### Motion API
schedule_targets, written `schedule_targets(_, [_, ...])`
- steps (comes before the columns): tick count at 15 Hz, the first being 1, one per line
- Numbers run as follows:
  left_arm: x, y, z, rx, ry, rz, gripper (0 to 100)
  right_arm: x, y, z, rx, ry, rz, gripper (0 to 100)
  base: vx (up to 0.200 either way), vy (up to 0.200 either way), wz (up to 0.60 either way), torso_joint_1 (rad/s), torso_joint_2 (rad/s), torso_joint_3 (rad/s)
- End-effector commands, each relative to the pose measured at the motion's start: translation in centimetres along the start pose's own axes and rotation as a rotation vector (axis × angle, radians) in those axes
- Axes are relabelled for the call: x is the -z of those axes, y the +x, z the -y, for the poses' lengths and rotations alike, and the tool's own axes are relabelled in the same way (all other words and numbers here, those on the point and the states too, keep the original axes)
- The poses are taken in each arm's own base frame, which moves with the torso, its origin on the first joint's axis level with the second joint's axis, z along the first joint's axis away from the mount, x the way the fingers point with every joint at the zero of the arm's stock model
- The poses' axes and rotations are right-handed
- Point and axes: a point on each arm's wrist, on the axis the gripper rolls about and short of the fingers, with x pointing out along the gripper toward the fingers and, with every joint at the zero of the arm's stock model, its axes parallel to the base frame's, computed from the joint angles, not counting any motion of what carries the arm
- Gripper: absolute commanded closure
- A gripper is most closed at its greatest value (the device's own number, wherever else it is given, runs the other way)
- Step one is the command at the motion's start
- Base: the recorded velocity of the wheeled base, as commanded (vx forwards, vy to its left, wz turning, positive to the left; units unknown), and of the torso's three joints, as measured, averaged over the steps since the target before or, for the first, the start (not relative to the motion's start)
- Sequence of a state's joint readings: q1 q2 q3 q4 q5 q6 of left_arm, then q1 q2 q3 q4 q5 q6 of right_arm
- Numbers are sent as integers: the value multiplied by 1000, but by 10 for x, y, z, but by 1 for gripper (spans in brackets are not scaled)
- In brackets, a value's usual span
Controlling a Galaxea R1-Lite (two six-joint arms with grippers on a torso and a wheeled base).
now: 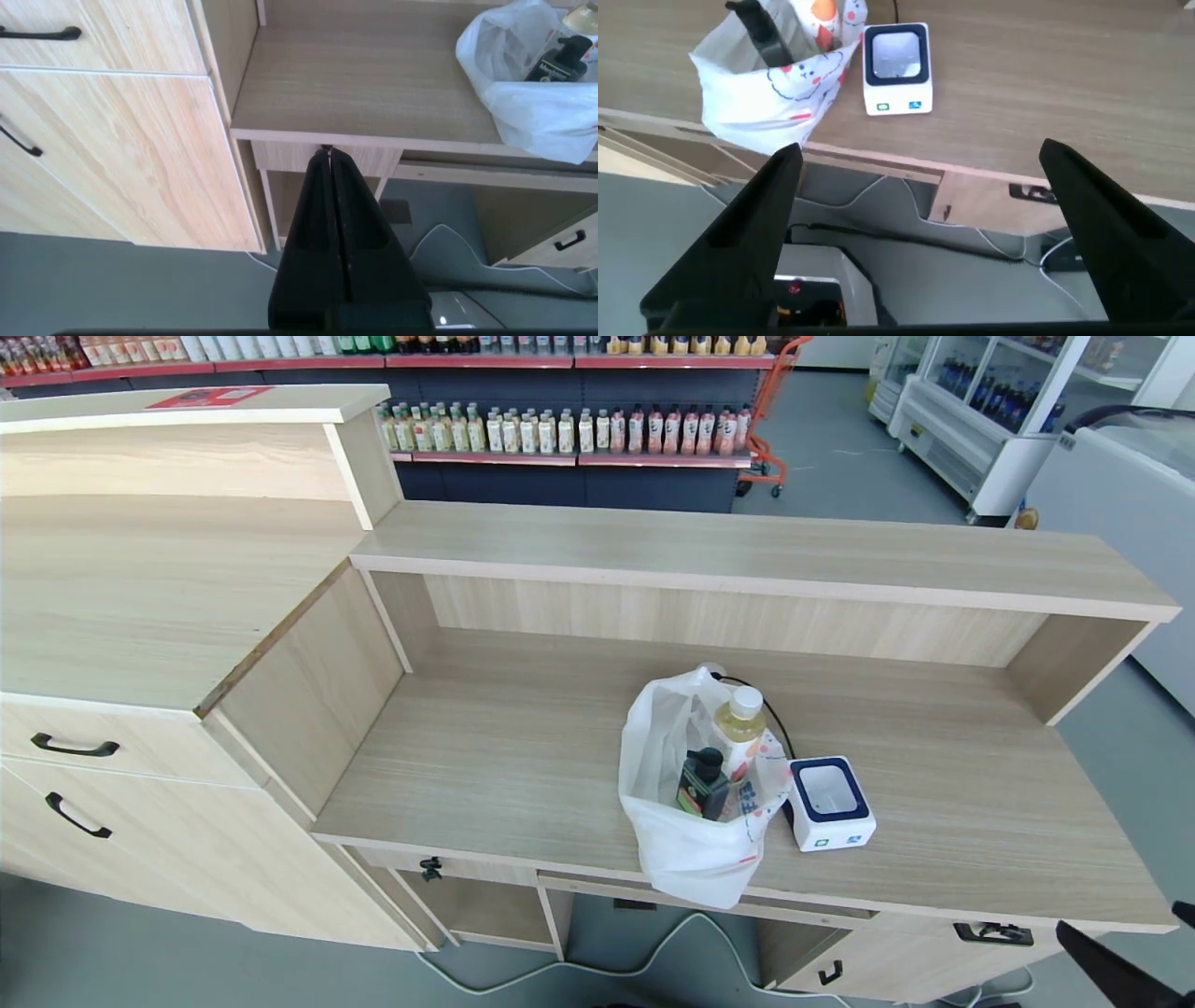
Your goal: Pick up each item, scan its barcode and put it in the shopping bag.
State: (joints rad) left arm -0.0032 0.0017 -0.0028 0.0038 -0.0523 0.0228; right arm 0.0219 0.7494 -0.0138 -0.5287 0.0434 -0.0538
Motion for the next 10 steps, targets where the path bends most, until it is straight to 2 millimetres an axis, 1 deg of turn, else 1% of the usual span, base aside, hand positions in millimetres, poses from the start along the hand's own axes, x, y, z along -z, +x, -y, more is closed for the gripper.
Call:
schedule_targets(1, [0,0,0,0,0,1,100,18,-36,-2,39,-4,102,0,0,0,0,0,0,0])
schedule_targets(2, [0,0,0,0,0,0,100,41,-57,-4,90,2,118,0,0,0,0,0,0,0])
schedule_targets(3, [0,0,0,0,0,0,100,50,-63,-5,98,3,137,0,0,0,0,0,0,0])
schedule_targets(4, [0,0,0,0,0,0,100,54,-66,-6,94,-1,164,0,0,0,0,0,0,0])
schedule_targets(7, [0,0,0,0,0,0,100,57,-73,-6,60,-17,253,0,0,0,0,0,0,0])
schedule_targets(10, [0,0,0,0,0,0,100,57,-73,-5,92,4,253,0,0,0,0,0,0,0])
